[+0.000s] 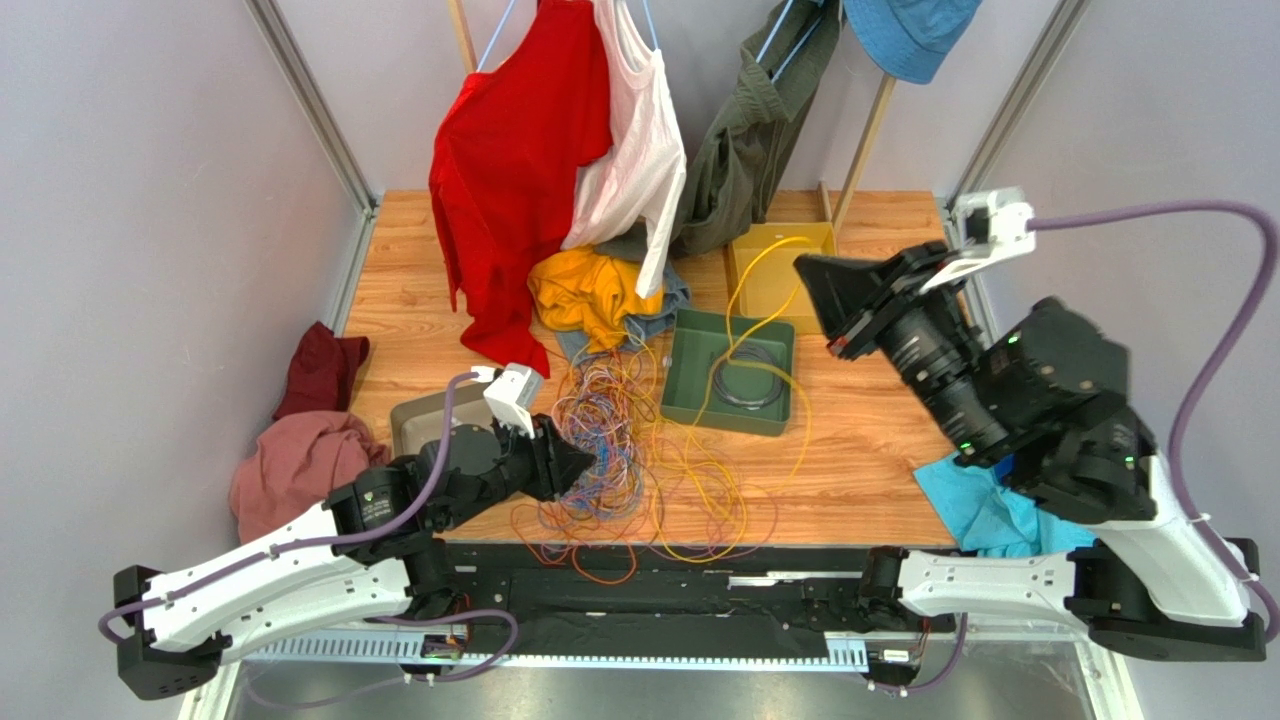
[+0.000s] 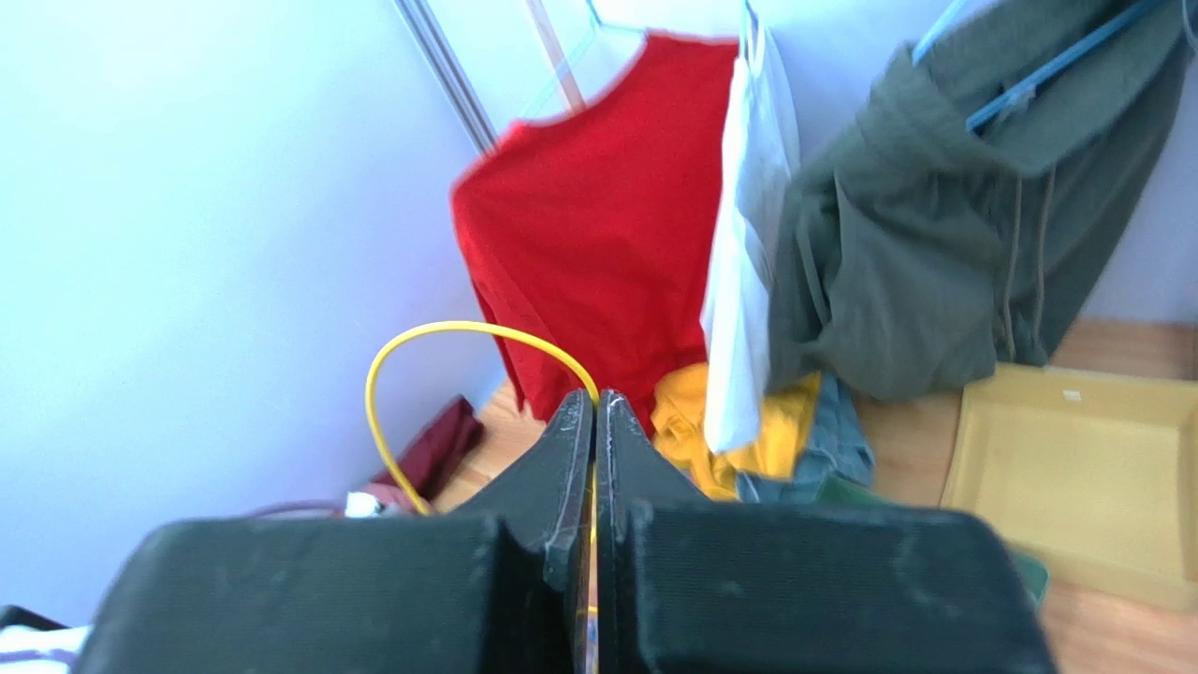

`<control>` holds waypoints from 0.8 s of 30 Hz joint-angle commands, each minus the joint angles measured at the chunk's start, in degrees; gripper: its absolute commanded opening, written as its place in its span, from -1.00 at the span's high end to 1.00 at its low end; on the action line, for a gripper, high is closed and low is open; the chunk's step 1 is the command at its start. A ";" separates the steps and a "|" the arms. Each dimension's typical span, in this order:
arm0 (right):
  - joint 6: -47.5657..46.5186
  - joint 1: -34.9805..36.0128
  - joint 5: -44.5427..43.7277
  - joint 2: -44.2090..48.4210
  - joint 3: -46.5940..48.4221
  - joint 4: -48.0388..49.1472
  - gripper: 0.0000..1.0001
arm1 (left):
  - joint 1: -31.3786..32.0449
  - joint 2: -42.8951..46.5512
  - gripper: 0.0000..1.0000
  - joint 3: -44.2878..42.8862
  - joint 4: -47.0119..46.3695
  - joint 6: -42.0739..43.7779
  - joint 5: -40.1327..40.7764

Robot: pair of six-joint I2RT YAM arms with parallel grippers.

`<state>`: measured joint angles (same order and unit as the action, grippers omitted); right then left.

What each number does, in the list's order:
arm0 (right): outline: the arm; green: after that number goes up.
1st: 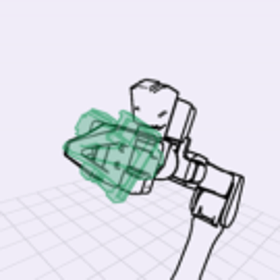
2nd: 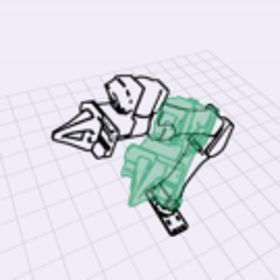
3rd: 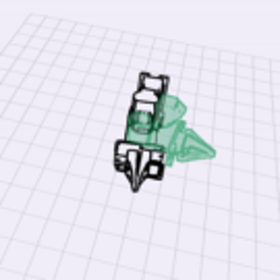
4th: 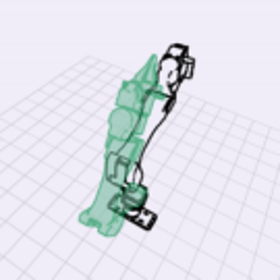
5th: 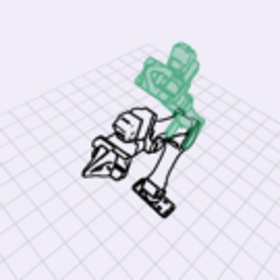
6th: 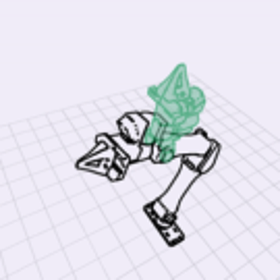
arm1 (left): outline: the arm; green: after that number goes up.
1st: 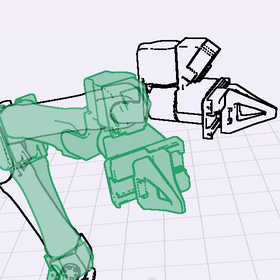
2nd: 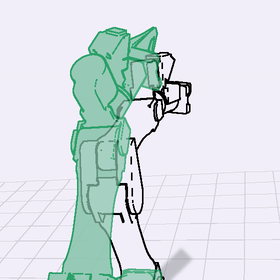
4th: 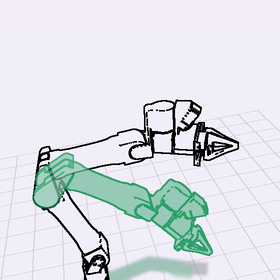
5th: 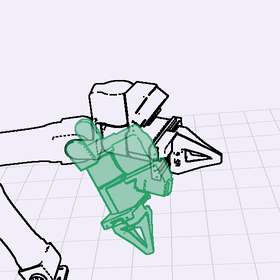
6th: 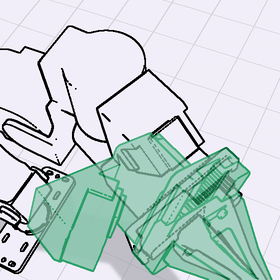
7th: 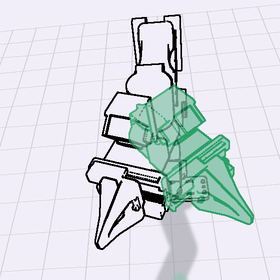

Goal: Untangle the cables

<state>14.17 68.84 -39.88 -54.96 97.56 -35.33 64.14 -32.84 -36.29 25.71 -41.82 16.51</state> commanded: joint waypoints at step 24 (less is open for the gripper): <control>-0.64 0.24 1.64 0.99 2.37 -1.58 1.00 | 0.46 -8.98 -0.47 15.81 -45.83 4.38 -14.77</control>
<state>12.14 68.86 -39.59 -54.37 100.12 -37.39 64.16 -37.36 -23.20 -5.69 -39.31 2.52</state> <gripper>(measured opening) 0.009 0.731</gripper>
